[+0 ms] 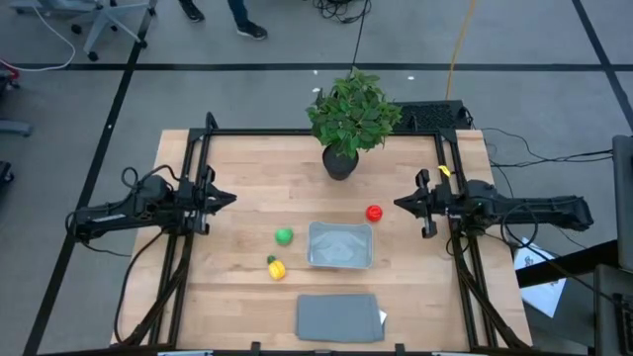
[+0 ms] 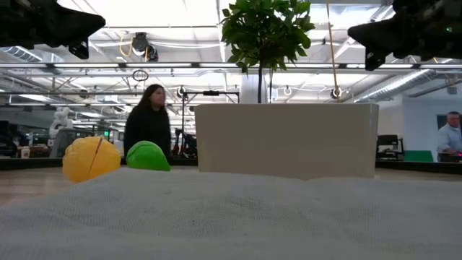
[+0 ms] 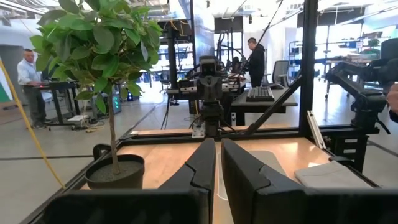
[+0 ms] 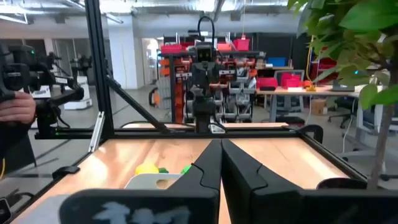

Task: Pick and placing Produce into tupperware
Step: Put the tomato into the basket

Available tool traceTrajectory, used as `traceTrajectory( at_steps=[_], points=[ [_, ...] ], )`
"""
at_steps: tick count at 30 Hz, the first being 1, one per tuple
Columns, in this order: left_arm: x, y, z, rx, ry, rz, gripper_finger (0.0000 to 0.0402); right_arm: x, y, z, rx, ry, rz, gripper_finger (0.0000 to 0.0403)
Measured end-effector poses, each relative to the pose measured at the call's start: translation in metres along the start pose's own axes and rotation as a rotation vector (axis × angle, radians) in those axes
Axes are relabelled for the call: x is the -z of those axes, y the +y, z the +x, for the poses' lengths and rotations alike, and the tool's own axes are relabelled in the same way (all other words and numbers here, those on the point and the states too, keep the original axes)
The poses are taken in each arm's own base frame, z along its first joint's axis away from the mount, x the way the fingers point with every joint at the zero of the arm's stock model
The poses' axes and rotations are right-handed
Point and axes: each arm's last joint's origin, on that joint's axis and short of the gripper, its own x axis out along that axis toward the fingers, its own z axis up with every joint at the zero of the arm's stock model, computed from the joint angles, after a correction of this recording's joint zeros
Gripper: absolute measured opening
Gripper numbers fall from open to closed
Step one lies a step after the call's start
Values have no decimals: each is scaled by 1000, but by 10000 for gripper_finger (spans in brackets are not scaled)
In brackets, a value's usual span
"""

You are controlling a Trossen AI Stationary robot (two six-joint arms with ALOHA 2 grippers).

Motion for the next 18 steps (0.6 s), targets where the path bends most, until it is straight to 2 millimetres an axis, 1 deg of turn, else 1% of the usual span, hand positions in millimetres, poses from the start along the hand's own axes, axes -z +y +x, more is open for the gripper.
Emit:
traceTrajectory(
  at_steps=[11,15,18],
  points=[
    [0,0,0,0,0,0,33,-27,-2,28,6,62,-8,0],
    [0,0,0,-1,0,0,33,-37,-8,37,45,67,25,0],
    [0,0,0,-1,1,0,33,-40,-14,42,83,113,29,0]
  ],
)
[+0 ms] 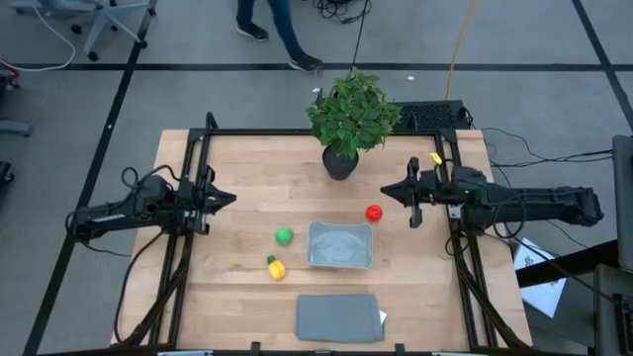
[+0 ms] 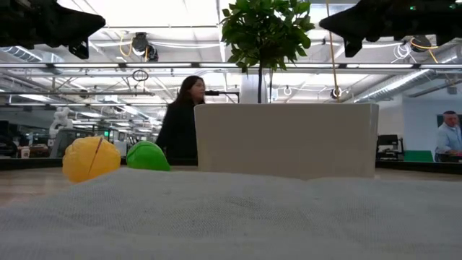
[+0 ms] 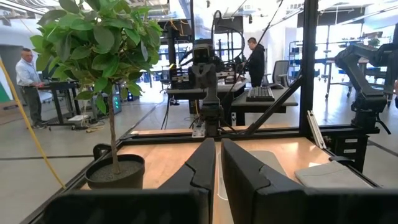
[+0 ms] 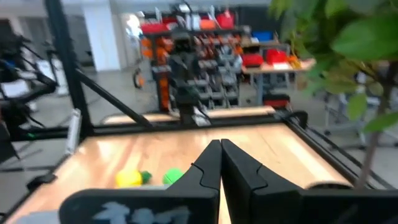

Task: Pick and placing Produce into tupperware
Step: Put the tomato into the basket

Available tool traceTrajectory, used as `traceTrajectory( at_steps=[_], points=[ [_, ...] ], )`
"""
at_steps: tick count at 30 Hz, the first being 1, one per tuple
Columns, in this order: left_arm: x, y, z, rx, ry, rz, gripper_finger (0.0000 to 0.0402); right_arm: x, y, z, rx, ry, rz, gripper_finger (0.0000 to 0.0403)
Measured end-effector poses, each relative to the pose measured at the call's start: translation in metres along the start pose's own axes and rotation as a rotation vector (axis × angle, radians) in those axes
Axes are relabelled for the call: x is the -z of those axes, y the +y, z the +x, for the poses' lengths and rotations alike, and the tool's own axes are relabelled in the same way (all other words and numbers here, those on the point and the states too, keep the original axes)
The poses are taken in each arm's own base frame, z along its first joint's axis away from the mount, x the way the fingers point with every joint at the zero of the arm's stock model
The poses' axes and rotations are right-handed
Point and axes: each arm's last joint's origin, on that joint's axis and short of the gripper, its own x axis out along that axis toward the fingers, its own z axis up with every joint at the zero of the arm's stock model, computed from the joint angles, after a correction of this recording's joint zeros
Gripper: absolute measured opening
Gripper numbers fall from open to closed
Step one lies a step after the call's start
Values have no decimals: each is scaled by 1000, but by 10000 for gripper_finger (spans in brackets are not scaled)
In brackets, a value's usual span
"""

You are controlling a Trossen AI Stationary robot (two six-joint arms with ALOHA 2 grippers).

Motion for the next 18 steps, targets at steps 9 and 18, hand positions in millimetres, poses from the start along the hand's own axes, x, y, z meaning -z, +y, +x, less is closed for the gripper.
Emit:
traceTrajectory(
  at_steps=[9,18],
  points=[
    [0,0,0,0,1,-1,33,-9,-11,10,65,96,-5,0],
    [0,0,0,0,2,11,33,-20,-15,23,84,232,6,0]
  ],
)
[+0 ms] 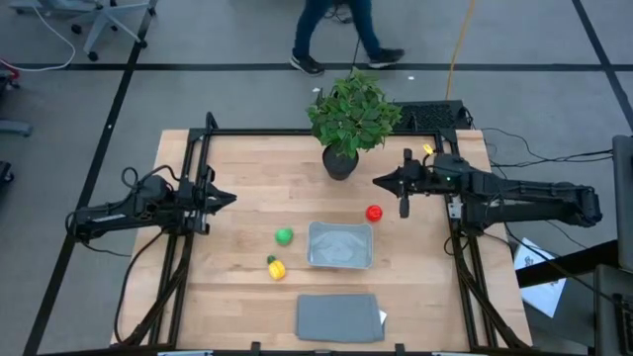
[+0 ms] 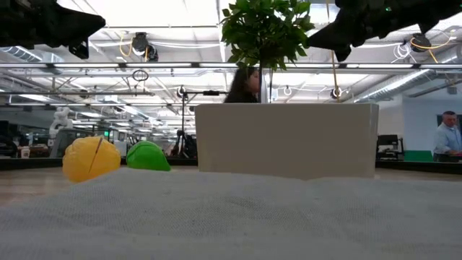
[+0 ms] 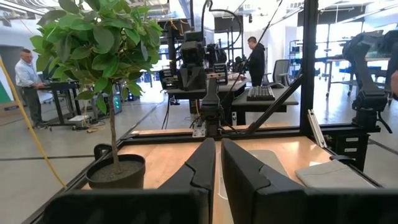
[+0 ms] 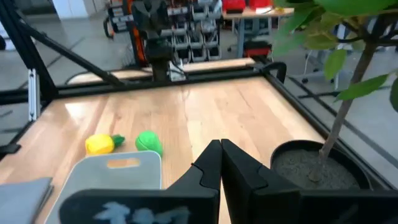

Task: Pick and placing Produce into tupperware
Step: Put the tomato into the basket

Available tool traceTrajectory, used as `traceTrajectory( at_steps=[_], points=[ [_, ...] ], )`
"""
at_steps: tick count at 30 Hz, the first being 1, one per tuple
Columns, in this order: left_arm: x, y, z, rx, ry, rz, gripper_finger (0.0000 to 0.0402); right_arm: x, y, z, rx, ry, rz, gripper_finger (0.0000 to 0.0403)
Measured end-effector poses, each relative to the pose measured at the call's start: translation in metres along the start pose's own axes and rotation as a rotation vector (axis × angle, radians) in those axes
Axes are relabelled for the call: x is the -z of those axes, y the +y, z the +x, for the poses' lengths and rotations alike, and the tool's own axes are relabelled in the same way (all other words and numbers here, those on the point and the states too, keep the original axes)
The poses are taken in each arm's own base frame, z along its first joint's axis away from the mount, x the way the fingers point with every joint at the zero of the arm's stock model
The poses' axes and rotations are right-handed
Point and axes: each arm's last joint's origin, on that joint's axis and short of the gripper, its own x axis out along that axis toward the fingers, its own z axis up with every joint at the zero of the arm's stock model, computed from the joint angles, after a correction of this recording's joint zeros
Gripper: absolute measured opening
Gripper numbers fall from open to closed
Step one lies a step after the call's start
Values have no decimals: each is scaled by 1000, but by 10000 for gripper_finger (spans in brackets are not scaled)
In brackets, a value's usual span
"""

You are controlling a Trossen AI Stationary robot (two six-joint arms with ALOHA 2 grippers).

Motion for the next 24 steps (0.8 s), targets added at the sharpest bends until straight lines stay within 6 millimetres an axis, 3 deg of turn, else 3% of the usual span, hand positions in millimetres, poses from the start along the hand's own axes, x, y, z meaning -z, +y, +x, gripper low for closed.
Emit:
traceTrajectory(
  at_steps=[10,24],
  points=[
    [1,0,0,1,13,13,33,-10,1,10,-57,238,-32,0],
    [3,1,0,-23,29,13,33,-20,-1,27,27,509,157,0]
  ],
)
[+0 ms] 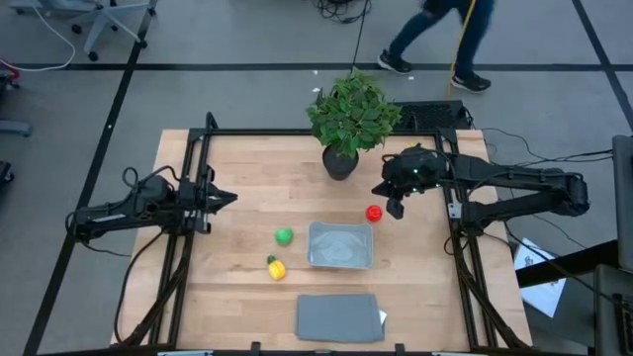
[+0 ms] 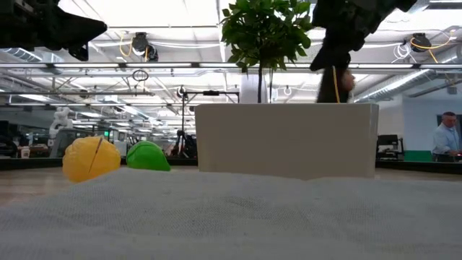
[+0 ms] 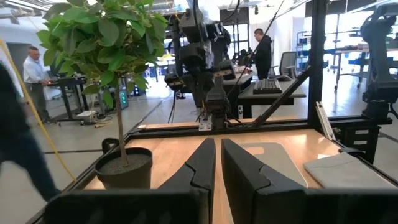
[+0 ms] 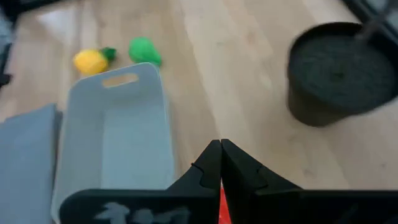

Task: Pick and placing Produce into tupperware
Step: Put the tomato into the basket

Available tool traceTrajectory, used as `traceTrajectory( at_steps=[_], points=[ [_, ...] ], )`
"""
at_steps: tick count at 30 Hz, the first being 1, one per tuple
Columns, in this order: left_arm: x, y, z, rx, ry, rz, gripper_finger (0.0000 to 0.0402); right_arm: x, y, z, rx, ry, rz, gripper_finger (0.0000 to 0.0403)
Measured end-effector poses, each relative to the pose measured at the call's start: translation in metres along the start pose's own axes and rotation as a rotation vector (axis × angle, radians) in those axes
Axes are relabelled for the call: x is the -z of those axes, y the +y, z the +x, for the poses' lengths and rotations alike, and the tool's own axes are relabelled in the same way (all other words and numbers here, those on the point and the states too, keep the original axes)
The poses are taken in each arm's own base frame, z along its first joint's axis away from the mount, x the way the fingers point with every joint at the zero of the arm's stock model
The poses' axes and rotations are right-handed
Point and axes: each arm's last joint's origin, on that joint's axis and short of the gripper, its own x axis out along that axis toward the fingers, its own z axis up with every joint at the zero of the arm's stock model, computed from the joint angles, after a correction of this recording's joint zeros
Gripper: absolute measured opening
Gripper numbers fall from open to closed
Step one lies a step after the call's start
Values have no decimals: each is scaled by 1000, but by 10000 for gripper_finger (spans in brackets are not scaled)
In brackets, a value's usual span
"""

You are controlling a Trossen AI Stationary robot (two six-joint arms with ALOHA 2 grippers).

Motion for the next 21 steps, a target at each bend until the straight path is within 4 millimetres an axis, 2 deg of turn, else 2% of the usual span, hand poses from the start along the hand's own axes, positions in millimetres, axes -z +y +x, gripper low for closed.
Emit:
traceTrajectory(
  at_steps=[11,21],
  points=[
    [0,0,0,-1,1,0,33,7,-3,7,60,167,87,0],
    [0,0,0,-1,0,-1,33,11,-13,5,113,207,304,0]
  ],
)
